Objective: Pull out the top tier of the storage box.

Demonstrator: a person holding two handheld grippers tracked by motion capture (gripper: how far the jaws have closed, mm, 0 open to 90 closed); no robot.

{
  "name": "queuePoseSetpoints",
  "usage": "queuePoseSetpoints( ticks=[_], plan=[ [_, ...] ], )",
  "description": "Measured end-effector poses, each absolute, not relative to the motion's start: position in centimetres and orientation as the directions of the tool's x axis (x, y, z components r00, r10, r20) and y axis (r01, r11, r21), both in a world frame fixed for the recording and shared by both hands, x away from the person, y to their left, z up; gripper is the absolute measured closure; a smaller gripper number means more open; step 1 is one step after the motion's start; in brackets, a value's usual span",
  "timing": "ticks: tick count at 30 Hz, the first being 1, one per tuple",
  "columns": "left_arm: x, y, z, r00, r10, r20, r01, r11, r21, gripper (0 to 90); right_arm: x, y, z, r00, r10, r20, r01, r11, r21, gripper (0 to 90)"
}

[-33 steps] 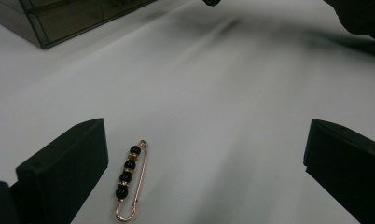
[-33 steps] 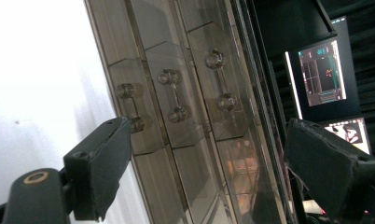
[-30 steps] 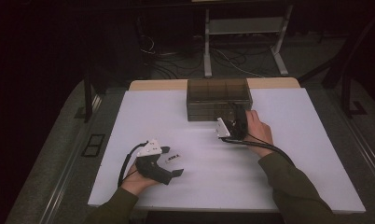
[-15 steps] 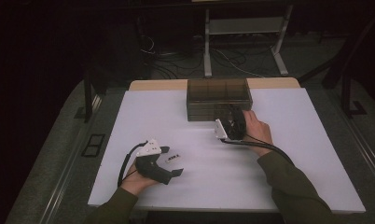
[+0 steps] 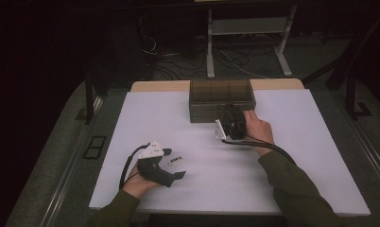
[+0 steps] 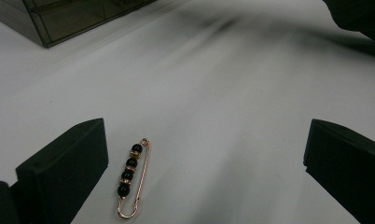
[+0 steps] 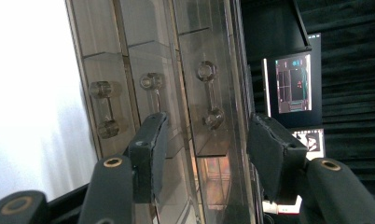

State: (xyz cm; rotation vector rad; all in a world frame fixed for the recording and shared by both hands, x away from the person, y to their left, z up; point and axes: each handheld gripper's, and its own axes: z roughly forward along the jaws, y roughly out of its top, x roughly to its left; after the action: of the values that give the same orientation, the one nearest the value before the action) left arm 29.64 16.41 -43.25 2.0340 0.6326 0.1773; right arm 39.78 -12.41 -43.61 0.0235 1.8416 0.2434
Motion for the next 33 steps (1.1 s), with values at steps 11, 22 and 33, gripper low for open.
queuePoseSetpoints(
  ticks=[11, 22, 33],
  plan=[
    [29.64, 16.37, -43.27, 0.856, 0.501, -0.126, 0.362, -0.407, 0.839, 0.0, 39.95, -12.17, -43.85, -0.259, 0.133, -0.957, -0.103, 0.981, 0.164, 56.6],
    [29.63, 16.39, -43.25, 0.856, 0.501, -0.127, 0.362, -0.404, 0.84, 0.0, 40.01, -11.87, -43.79, -0.251, 0.106, -0.962, -0.104, 0.985, 0.136, 66.9],
    [29.61, 16.36, -43.24, 0.856, 0.502, -0.127, 0.362, -0.404, 0.84, 0.0, 40.01, -11.68, -44.1, -0.235, 0.087, -0.968, -0.097, 0.989, 0.113, 74.7]
  ],
)
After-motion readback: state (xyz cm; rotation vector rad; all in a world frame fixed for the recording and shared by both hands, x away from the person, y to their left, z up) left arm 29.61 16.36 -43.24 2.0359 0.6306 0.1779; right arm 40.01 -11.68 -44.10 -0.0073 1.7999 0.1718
